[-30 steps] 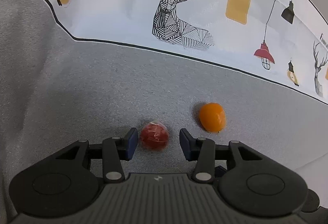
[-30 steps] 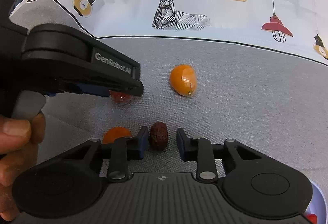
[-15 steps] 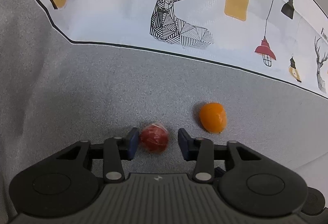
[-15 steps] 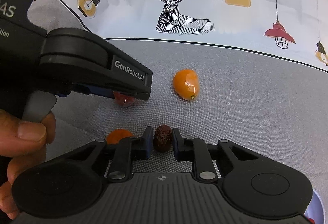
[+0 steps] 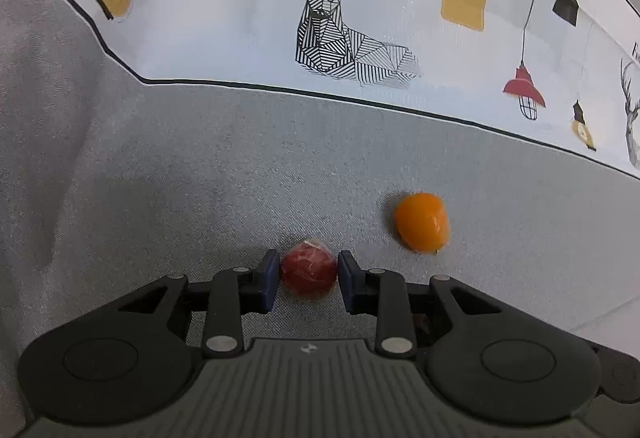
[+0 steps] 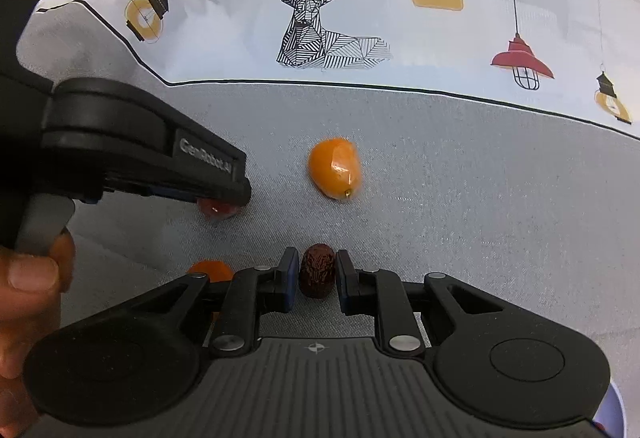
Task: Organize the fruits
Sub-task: 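Grasp the wrapped red fruit with the left tool while the right tool grasps the red date, then lift the red fruit with the left tool while the right tool lifts the date toward the plate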
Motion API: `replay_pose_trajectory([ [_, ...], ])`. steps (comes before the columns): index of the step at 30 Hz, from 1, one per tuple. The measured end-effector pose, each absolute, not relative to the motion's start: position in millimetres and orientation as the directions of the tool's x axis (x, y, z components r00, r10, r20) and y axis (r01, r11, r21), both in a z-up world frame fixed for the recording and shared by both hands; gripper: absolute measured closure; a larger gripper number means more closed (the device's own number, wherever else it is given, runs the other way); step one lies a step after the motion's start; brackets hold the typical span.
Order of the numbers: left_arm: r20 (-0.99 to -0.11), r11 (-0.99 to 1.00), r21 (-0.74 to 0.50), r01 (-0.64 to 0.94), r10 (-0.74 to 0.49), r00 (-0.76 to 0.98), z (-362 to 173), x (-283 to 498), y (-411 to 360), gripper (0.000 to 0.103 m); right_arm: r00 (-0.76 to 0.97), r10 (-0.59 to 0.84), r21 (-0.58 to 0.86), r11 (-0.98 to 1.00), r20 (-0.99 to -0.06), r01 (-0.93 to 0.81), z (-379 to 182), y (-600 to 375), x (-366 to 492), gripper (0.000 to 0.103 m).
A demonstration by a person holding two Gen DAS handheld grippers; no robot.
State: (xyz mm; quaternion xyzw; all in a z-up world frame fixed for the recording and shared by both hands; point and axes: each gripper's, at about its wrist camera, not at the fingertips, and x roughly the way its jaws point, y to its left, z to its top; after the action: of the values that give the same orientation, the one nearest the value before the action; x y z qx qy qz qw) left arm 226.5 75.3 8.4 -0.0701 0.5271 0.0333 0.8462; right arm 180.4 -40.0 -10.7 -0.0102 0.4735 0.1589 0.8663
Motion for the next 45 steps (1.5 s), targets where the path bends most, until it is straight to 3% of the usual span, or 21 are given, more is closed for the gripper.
replay_pose_trajectory([
  [30,-0.901,0.99,-0.081,-0.118,-0.022,0.433,4,227,73,0.069,0.488,0.267,0.134,0.947,-0.831,-0.291,-12,-40,183,0.082],
  [45,-0.879,0.984,-0.121,-0.132,-0.045,0.474,20,211,75,0.069,0.574,0.281,0.125,0.947,-0.769,-0.296,13,-55,175,0.082],
])
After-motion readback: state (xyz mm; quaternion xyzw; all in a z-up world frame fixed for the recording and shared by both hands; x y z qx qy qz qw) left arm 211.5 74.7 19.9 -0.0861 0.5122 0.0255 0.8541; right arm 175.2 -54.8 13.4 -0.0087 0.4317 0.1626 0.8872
